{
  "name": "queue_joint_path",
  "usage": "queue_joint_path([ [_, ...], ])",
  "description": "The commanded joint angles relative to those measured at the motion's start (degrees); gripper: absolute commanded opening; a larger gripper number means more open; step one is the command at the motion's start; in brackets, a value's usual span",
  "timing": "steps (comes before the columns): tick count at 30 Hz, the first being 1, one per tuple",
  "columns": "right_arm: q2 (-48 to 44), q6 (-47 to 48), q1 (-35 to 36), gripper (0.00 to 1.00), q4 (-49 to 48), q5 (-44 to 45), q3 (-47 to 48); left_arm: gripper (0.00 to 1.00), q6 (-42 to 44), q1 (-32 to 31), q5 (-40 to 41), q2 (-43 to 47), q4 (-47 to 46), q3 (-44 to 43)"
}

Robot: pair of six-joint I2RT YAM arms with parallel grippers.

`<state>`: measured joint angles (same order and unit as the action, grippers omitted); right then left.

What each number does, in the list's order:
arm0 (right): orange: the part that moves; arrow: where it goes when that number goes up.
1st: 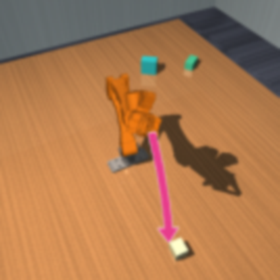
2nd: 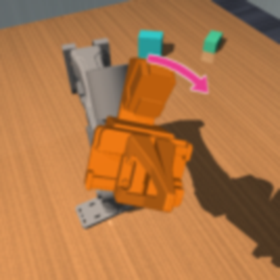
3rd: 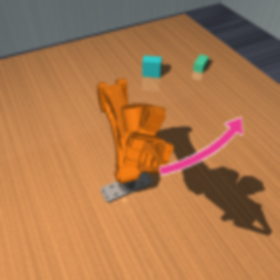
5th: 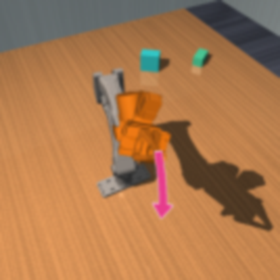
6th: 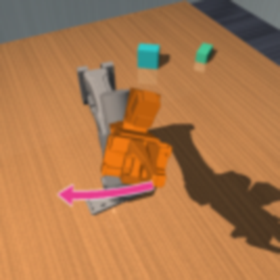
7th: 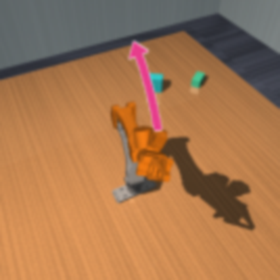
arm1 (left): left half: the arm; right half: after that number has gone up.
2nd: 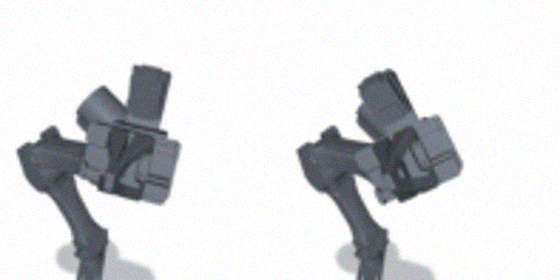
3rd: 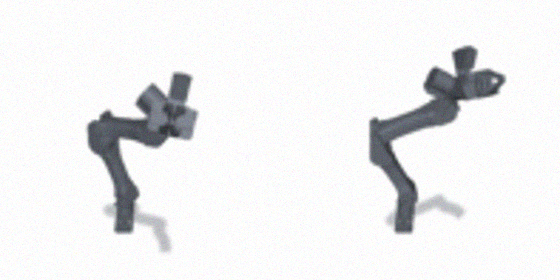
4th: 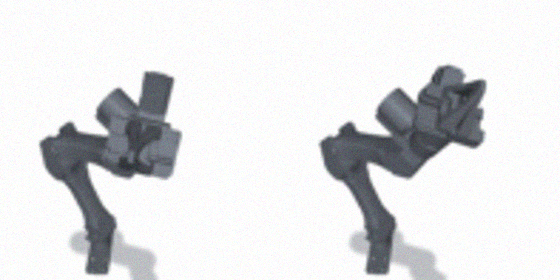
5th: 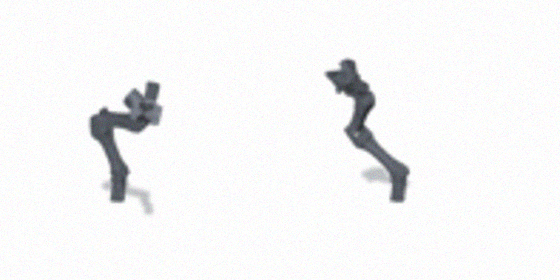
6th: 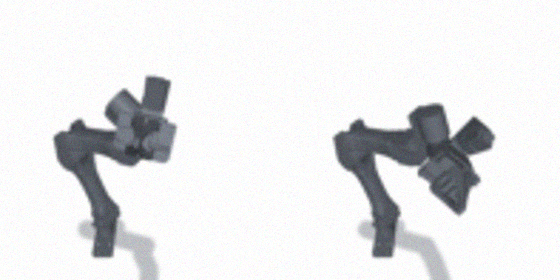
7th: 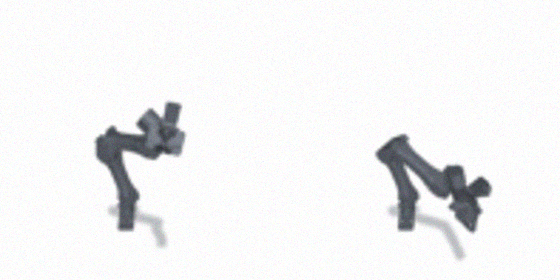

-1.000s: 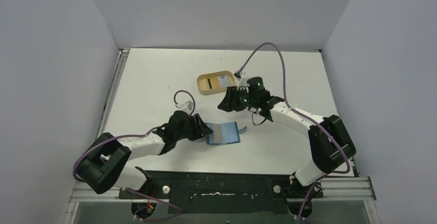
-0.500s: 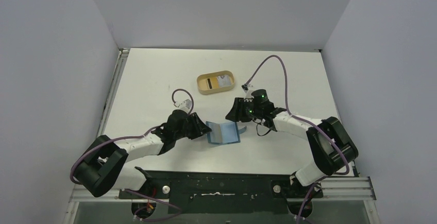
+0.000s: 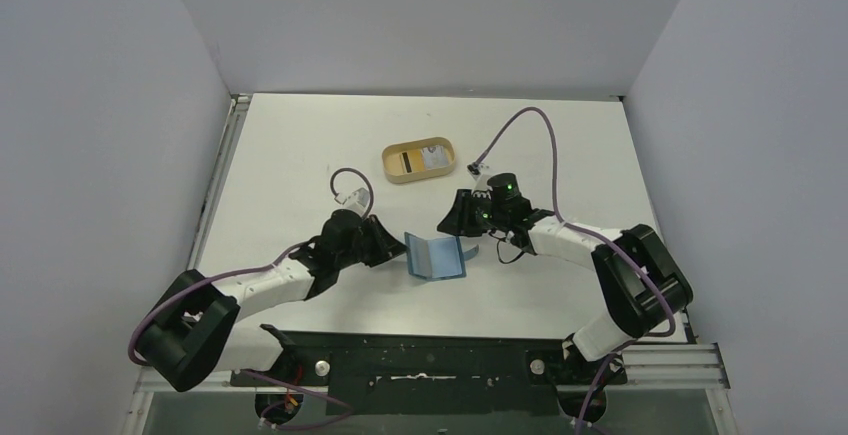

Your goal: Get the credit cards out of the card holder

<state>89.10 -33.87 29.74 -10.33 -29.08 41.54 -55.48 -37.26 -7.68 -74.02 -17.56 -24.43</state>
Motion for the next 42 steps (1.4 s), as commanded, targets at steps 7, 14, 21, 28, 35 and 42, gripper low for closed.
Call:
queue_joint_path([
  [7, 1.93, -1.38, 1.05, 0.29, -5.92, -3.36, -0.41, 0.00, 1.43, 0.21, -1.03, -1.96, -0.90, -5.93],
  [14, 2.48, -1.39, 1.25, 0.41, -6.22, -4.24, -0.59, 0.08, 2.17, -0.19, -0.78, -4.53, 4.43, -8.63],
  [21, 3.45, -1.50, 1.29, 0.44, -7.03, -5.04, -1.53, 0.43, 5.87, 5.32, 4.44, 4.68, 17.39, -7.72],
  [28, 5.84, -3.74, 1.46, 0.42, -11.40, -6.54, -3.70, 0.56, 6.04, 7.77, -0.05, 2.09, 19.03, -6.70],
  [35, 6.10, -4.28, 1.70, 0.42, -12.15, -6.54, -4.48, 0.56, -0.64, 6.89, -3.89, -5.00, 5.37, -2.07],
  [42, 6.94, -4.88, 1.73, 0.42, -13.49, -6.89, -5.19, 0.55, -5.69, 5.54, -6.19, -10.26, -3.58, -0.55],
])
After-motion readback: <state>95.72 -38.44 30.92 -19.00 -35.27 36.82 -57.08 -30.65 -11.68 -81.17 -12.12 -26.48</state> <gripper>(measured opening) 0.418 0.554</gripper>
